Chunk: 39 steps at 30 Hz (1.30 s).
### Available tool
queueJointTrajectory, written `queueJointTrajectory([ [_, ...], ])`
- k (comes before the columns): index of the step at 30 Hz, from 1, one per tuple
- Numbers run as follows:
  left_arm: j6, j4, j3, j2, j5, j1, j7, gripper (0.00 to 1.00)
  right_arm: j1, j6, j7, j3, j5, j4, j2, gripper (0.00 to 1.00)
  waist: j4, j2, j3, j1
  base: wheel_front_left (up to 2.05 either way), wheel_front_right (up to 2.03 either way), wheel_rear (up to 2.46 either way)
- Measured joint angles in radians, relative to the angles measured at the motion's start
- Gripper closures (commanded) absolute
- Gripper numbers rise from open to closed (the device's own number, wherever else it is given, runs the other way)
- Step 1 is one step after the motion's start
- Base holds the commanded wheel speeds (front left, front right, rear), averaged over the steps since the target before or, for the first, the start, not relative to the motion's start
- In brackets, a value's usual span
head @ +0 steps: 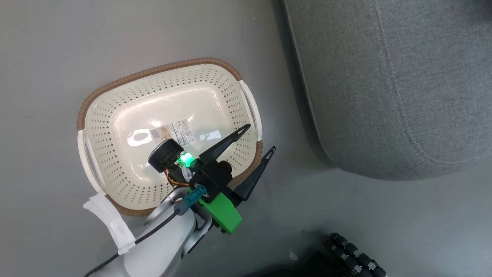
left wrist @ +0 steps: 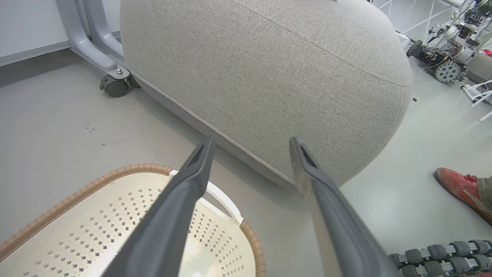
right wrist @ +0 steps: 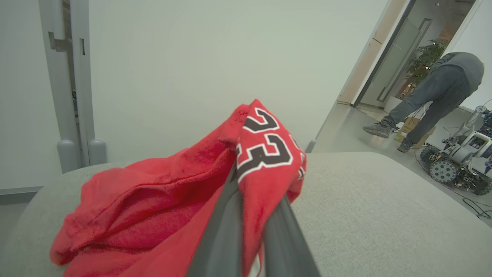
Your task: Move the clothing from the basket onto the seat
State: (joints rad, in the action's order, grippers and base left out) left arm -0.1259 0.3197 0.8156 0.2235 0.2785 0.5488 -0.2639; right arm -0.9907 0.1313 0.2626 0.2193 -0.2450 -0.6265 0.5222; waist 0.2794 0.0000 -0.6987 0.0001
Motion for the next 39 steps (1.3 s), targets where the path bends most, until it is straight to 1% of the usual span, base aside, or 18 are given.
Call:
queueJointTrajectory([
  [3, 0.002, 0.005, 0.003, 0.0, 0.003, -0.003, 0.0, 0.0, 0.107, 0.0, 0.0, 0.053, 0.002, -0.03, -0.03, 1.0, 0.003, 0.0, 0.004, 0.0, 0.0, 0.0, 0.0],
  [8, 0.002, 0.011, 0.031, 0.008, 0.011, -0.008, 0.009, 0.0, 0.189, 0.0, 0.0, 0.097, -0.024, -0.039, -0.08, 1.0, 0.015, 0.0, 0.012, 0.0, 0.0, 0.0, 0.0],
  [9, 0.002, 0.011, 0.031, 0.01, 0.014, -0.008, 0.009, 0.0, 0.201, 0.0, 0.0, 0.103, -0.026, -0.035, -0.086, 0.92, 0.018, 0.0, 0.014, -0.0001, 0.0, 0.0, 0.0],
  [10, 0.002, 0.011, 0.031, 0.012, 0.017, -0.008, 0.012, 0.0, 0.214, 0.0, 0.0, 0.109, -0.026, -0.032, -0.09, 0.77, 0.019, 0.0, 0.016, -0.0001, 0.0, 0.0, 0.0],
  [12, 0.002, 0.011, 0.031, 0.013, 0.019, -0.007, 0.012, 0.0, 0.229, 0.0, 0.0, 0.122, -0.026, -0.031, -0.099, 0.53, 0.022, 0.0, 0.019, -0.0001, 0.0, 0.0, 0.0],
  [13, 0.002, 0.011, 0.031, 0.013, 0.02, -0.007, 0.013, 0.0, 0.234, 0.0, 0.0, 0.125, -0.026, -0.034, -0.103, 0.15, 0.022, 0.0, 0.022, -0.0001, 0.0, 0.0, 0.0],
  [14, 0.002, 0.012, 0.032, 0.013, 0.02, -0.007, 0.013, 0.0, 0.238, 0.0, 0.0, 0.128, -0.026, -0.037, -0.105, 0.0, 0.023, 0.0, 0.025, -0.0001, 0.0, 0.0, 0.0],
  [21, 0.004, 0.019, 0.038, 0.008, 0.028, -0.011, 0.011, 0.0, 0.281, 0.0, 0.0, 0.179, 0.004, -0.054, -0.12, 0.0, 0.015, 0.0, 0.057, -0.0001, 0.0, 0.0, 0.0],
  [25, 0.022, 0.032, 0.028, -0.011, 0.04, -0.032, 0.007, 0.0, 0.345, 0.0, 0.0, 0.186, 0.037, -0.041, -0.129, 0.0, 0.007, 0.0, 0.089, -0.0001, 0.0, 0.0, 0.0],
  [29, 0.06, 0.066, 0.003, -0.034, 0.061, -0.07, 0.006, 0.0, 0.43, 0.0, 0.0, 0.13, 0.073, 0.012, -0.166, 0.0, -0.003, 0.0, 0.136, -0.0001, 0.0, 0.0, 0.0],
  [31, 0.096, 0.081, -0.028, -0.053, 0.081, -0.089, 0.003, 0.0, 0.469, 0.0, 0.0, 0.087, 0.079, 0.058, -0.179, 0.0, -0.009, 0.0, 0.165, -0.0002, 0.0, 0.0, 0.0],
  [32, 0.113, 0.086, -0.05, -0.066, 0.094, -0.101, 0.003, 0.0, 0.493, 0.0, 0.0, 0.069, 0.08, 0.084, -0.189, 0.0, -0.013, 0.0, 0.183, -0.0001, 0.0, 0.0, 0.0],
  [34, 0.133, 0.085, -0.108, -0.091, 0.131, -0.135, 0.003, 0.0, 0.548, 0.0, 0.0, 0.022, 0.081, 0.129, -0.205, 0.0, -0.022, 0.0, 0.221, -0.0002, 0.0, 0.0, 0.0],
  [36, 0.138, 0.086, -0.148, -0.099, 0.148, -0.167, 0.002, 0.0, 0.595, 0.0, 0.0, -0.017, 0.08, 0.165, -0.22, 0.0, -0.032, 0.0, 0.259, -0.0002, 0.0, 0.0, 0.0],
  [39, 0.164, 0.072, -0.227, -0.111, 0.152, -0.218, 0.001, 0.0, 0.667, 0.0, 0.0, -0.095, 0.071, 0.212, -0.241, 0.0, -0.05, 0.0, 0.321, -0.0002, 0.0, 0.0, 0.0],
])
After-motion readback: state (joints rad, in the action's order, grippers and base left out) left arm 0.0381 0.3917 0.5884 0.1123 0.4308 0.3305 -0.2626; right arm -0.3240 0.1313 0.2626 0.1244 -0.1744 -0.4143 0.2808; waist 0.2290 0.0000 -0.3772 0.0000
